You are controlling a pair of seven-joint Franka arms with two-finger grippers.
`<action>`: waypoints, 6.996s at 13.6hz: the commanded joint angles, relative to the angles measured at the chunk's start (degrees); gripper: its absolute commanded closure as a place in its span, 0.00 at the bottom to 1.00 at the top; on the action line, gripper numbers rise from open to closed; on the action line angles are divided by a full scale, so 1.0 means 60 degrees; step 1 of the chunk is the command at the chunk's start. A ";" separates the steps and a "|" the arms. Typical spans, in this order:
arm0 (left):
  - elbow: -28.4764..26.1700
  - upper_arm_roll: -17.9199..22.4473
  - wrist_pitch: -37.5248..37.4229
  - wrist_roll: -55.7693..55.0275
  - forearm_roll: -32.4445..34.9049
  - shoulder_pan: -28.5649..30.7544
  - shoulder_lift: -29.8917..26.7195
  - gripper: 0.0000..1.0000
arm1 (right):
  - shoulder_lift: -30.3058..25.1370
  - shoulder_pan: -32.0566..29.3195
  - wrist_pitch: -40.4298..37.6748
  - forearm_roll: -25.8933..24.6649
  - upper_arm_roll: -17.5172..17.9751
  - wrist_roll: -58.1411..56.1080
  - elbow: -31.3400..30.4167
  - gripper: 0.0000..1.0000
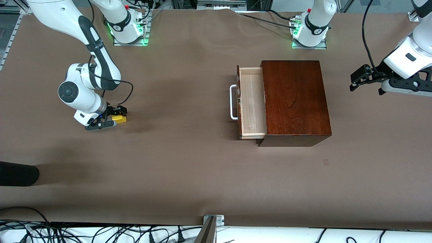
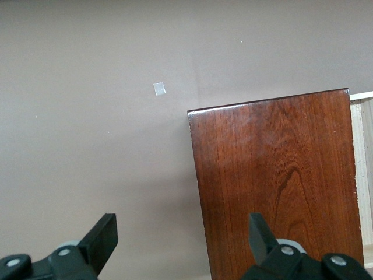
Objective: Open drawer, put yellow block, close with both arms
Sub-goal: 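Lift the yellow cube with the right gripper and carry it over the drawer, then lower the cube into the drawer and open the right gripper, then raise the right gripper away while the left gripper moves toward the drawer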
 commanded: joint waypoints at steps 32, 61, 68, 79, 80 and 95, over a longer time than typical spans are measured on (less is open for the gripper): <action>0.0431 -0.0337 -0.0179 -0.0214 0.0193 -0.0020 0.0155 0.00 | 0.2669 0.5838 -0.5843 -0.1955 0.3167 -0.3741 1.0889 1.00; 0.0446 -0.0352 -0.0209 -0.0126 0.0193 -0.0035 0.0214 0.00 | 0.4737 0.6882 -0.5096 -0.3083 0.3050 -0.3696 1.1070 1.00; 0.0446 -0.0352 -0.0238 -0.0112 0.0193 -0.0020 0.0214 0.00 | 0.3658 0.6780 -0.5622 -0.2907 0.3035 -0.2922 1.1201 0.00; 0.0461 -0.1375 -0.1758 0.3341 -0.0462 -0.0050 0.0272 0.00 | 0.0128 0.4061 -0.7235 -0.1913 0.2082 -0.2422 1.0983 0.00; 0.0460 -0.1667 -0.2052 0.3548 -0.0712 -0.0050 0.0417 0.00 | -0.0486 0.3576 -0.7307 -0.1418 0.2068 -0.2480 1.0416 0.00; 0.2218 -0.4248 0.2804 0.7813 0.1756 -0.3725 0.6070 0.00 | -0.5283 0.0234 -0.8319 0.0286 -0.0263 -0.0868 0.4771 0.00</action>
